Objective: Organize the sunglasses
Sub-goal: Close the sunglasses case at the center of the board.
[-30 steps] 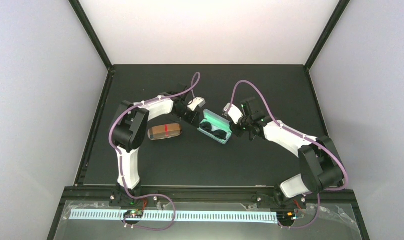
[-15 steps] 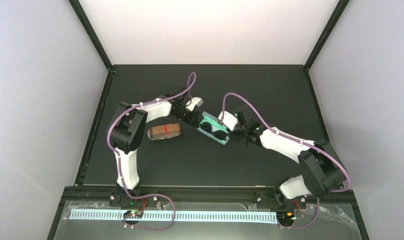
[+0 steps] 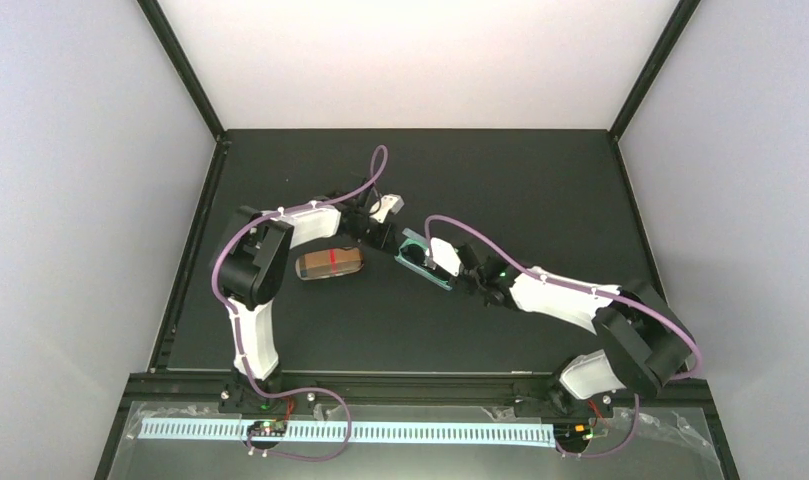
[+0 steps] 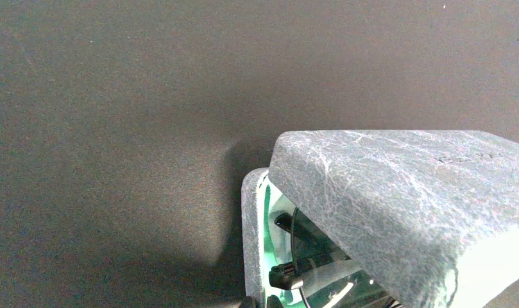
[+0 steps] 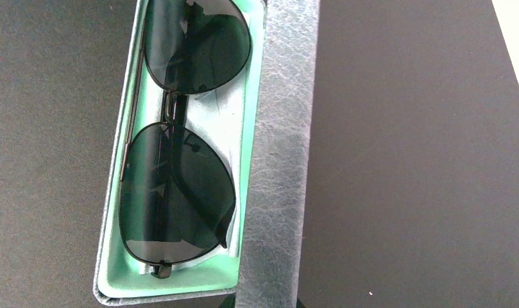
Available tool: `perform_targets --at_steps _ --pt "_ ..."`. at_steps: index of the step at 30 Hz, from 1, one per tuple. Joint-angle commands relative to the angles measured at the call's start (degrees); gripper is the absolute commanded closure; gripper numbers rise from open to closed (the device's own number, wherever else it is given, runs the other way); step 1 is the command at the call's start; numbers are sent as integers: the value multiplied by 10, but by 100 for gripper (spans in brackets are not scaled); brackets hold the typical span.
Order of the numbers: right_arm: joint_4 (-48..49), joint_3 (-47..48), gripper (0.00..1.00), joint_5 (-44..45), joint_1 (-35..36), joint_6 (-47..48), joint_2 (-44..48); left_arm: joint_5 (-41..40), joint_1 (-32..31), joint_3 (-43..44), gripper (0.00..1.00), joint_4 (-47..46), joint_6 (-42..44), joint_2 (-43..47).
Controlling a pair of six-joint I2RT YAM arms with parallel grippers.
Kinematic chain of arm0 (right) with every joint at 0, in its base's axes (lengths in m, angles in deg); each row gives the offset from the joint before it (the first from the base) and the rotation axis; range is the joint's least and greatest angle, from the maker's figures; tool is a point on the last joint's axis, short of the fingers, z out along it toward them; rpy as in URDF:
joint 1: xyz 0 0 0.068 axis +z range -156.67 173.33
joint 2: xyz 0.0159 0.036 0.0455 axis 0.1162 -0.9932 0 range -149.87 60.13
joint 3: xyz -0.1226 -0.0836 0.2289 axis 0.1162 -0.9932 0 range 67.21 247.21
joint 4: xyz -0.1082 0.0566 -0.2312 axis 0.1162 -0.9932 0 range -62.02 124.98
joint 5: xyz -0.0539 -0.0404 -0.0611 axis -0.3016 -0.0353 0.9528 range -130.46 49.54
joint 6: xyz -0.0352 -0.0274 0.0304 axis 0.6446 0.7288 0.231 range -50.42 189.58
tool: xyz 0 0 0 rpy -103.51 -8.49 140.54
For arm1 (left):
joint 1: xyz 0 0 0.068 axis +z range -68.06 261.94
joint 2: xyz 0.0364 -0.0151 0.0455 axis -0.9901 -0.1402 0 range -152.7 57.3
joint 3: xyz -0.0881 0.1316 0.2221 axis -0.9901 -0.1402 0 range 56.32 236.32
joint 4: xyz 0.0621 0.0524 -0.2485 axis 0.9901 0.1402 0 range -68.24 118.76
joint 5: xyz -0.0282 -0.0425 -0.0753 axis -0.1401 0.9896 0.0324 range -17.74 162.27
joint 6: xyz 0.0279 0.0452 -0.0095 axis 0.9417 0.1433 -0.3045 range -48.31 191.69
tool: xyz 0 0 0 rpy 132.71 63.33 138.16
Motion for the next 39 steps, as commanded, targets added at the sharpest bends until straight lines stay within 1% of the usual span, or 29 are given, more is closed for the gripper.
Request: perform_targets --at_steps 1,13,20,26,31,36,39 --pt "-1 -13 83 -79 51 22 -34 19 -12 -25 98 1 -17 -15" --pt "-17 -10 76 -58 89 36 -58 24 -15 -38 98 -16 -32 -12" --pt "-37 9 69 -65 89 25 -55 16 -14 -46 99 -20 -29 -1" --pt "-57 26 59 -89 88 12 -37 5 -15 -52 98 -25 -28 14" --pt "-75 37 48 -116 82 5 -24 2 -14 -58 98 -29 -28 20" --pt "-96 45 41 -150 65 -8 -10 0 -14 -63 99 -30 -26 33" --pt "-106 55 37 -167 42 -22 -3 -1 -12 -65 98 -27 -23 45"
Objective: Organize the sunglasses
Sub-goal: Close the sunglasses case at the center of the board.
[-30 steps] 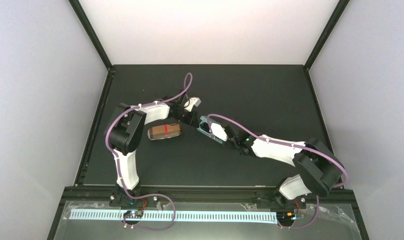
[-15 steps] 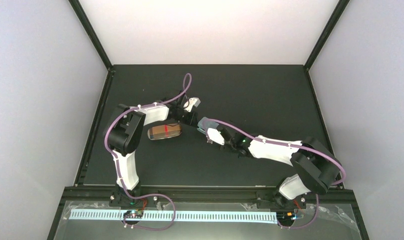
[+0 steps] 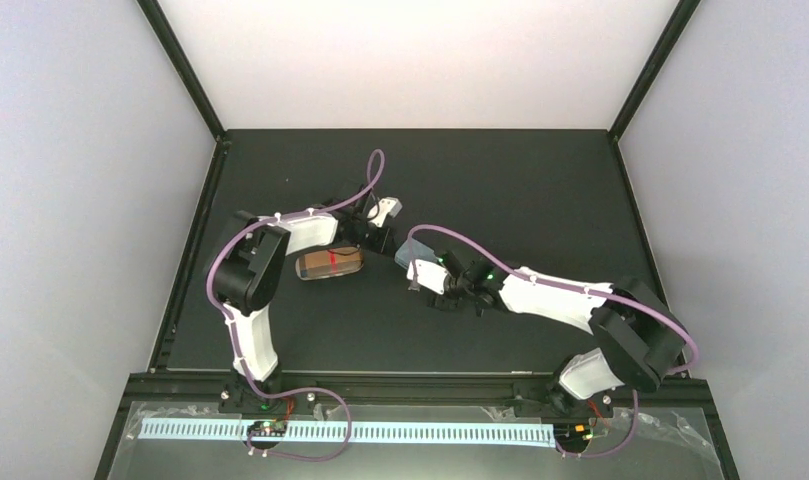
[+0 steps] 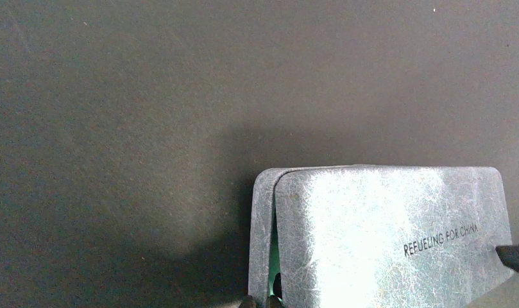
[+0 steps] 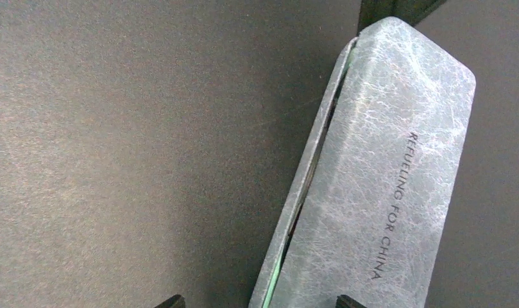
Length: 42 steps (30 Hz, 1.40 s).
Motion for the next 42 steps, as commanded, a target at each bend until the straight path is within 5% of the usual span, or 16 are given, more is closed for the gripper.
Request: perform_targets --at_steps 1,15,22,34,42 --pt "-26 24 35 -52 -26 -27 16 4 -9 -15 97 36 4 23" --pt "-101 122 5 -120 -98 -104 -81 22 -2 -17 89 39 6 56" --pt "-118 142 0 -125 -98 -125 -124 26 -2 -21 89 35 6 55" --pt "-158 177 39 -91 -127 -103 -161 47 13 -12 81 42 12 56" --pt "-177 167 44 -73 -143 -21 -157 50 41 -7 72 49 15 62"
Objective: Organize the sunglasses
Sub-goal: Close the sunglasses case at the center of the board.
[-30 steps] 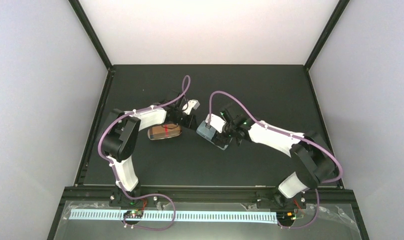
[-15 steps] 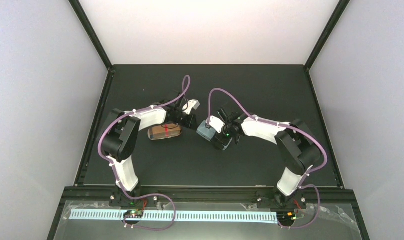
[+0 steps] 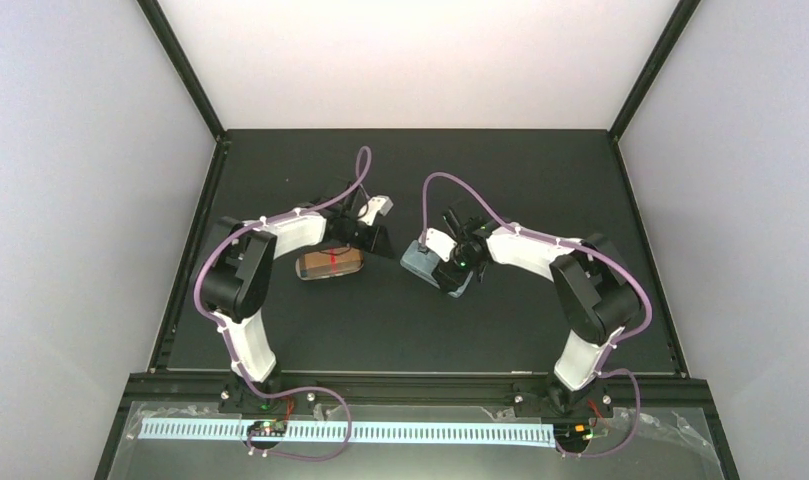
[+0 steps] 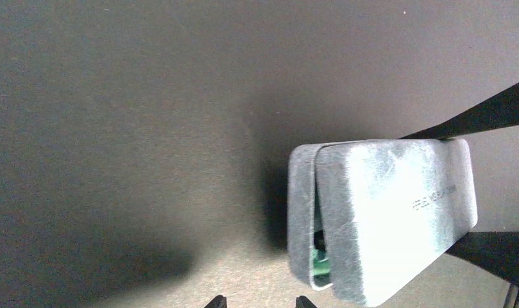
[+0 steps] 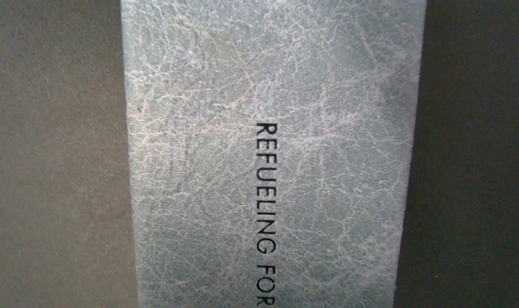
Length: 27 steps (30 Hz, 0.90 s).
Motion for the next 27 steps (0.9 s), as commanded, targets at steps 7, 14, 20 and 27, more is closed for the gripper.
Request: perform_targets --at_steps 7,14,20,27 --pt "-71 32 45 -2 -13 141 -21 -4 37 27 52 29 24 32" --pt "-127 96 34 -15 2 203 -60 -48 41 32 38 29 44 81" --pt "-113 90 2 -17 3 201 -51 -48 36 17 33 11 31 90" --pt "-103 69 0 -55 -20 163 -4 -36 -20 5 31 -8 13 57"
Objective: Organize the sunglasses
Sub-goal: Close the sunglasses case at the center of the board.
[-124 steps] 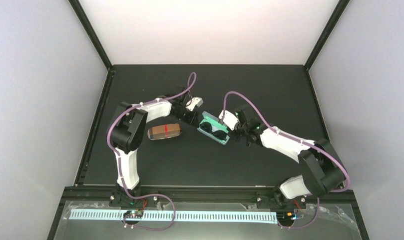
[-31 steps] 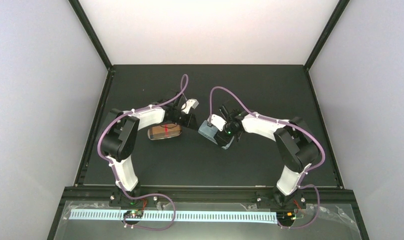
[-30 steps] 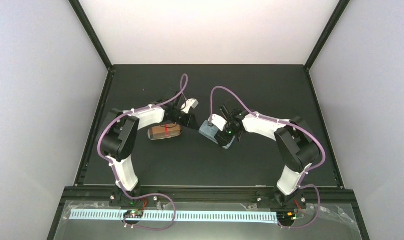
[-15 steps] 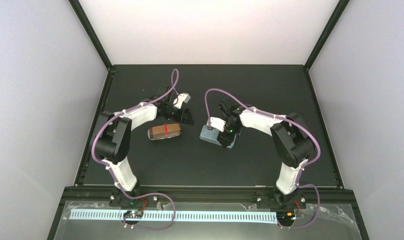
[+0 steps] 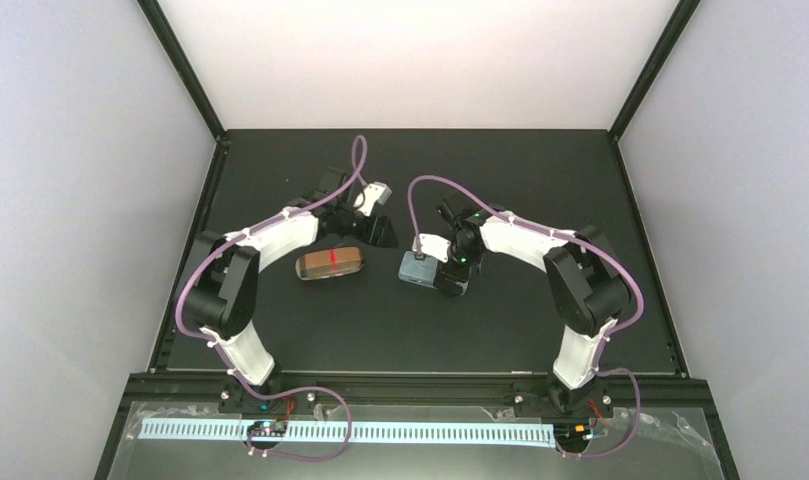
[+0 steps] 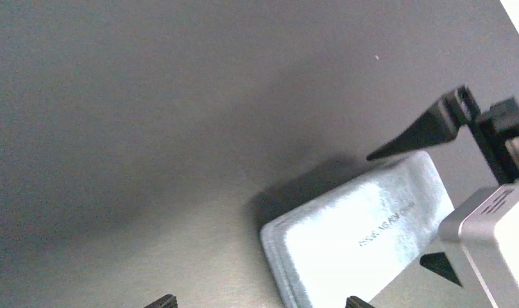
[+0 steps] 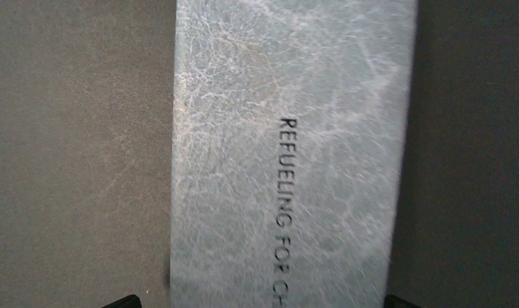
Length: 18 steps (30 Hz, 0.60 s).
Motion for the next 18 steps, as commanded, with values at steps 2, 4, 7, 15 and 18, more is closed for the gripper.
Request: perform_targets --at_steps 2,4,7,15,18 --pt "4 -15 0 -42 -29 -26 53 4 -45 -1 31 -19 -14 -24" --pt "-1 -22 0 -55 -41 -31 63 -3 -55 -1 30 -18 -13 -31" --pt "-7 -30 0 -73 -56 -38 69 -14 -68 -7 29 -21 -13 -44" --pt "6 -32 2 -84 -77 -70 28 -42 -90 -17 29 -10 -2 -70" --pt "12 -42 3 -86 -77 -76 23 -44 -94 -16 31 -1 -1 -82"
